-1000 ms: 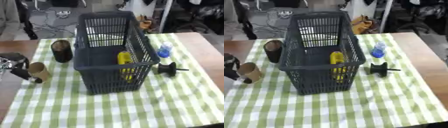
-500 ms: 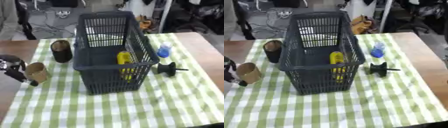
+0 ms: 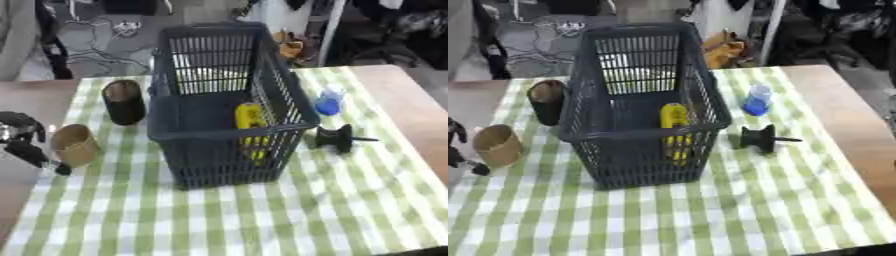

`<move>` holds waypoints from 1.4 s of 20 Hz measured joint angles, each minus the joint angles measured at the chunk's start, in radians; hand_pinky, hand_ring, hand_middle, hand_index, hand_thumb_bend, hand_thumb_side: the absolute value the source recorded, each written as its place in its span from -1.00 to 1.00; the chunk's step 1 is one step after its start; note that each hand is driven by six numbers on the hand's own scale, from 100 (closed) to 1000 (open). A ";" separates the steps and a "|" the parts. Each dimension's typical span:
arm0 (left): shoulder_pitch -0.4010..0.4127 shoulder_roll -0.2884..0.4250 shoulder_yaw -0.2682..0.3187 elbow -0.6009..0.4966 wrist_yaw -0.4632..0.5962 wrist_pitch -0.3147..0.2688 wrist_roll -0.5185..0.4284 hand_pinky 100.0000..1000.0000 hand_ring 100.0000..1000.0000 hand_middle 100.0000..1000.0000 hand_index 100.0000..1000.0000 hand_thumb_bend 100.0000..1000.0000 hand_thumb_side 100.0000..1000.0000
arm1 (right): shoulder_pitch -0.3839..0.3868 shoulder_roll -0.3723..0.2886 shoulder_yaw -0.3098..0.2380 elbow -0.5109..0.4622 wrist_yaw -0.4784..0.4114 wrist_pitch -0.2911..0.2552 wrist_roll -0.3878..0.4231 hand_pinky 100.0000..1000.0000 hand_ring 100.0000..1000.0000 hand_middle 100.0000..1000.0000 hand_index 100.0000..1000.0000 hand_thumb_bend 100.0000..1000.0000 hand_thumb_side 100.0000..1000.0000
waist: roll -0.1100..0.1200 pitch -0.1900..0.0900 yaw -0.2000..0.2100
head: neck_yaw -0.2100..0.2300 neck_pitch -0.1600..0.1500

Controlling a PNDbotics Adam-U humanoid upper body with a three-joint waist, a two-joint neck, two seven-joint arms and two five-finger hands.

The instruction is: Pick up objects on the table and place them in the box.

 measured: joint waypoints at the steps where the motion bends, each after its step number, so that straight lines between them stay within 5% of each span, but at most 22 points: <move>1: 0.000 0.000 0.000 0.005 0.000 0.002 0.006 0.45 0.24 -0.04 0.63 1.00 0.51 | 0.000 0.000 0.000 0.000 0.000 0.000 0.000 0.14 0.47 0.42 0.92 -0.96 0.42 | 0.000 0.000 0.000 | 0.000 0.000; 16: -0.019 -0.013 0.001 0.009 -0.015 0.032 0.142 0.46 0.26 -0.03 0.63 1.00 0.52 | 0.000 0.000 0.000 0.000 0.000 0.000 0.000 0.14 0.47 0.42 0.92 -0.96 0.42 | 0.000 0.000 -0.002 | -0.003 0.000; 28: -0.018 -0.027 -0.010 0.044 0.044 -0.010 0.090 0.46 0.26 -0.06 0.64 1.00 0.51 | 0.000 0.000 0.000 0.000 0.000 0.000 0.000 0.14 0.47 0.42 0.92 -0.95 0.43 | 0.000 0.000 -0.002 | -0.003 0.000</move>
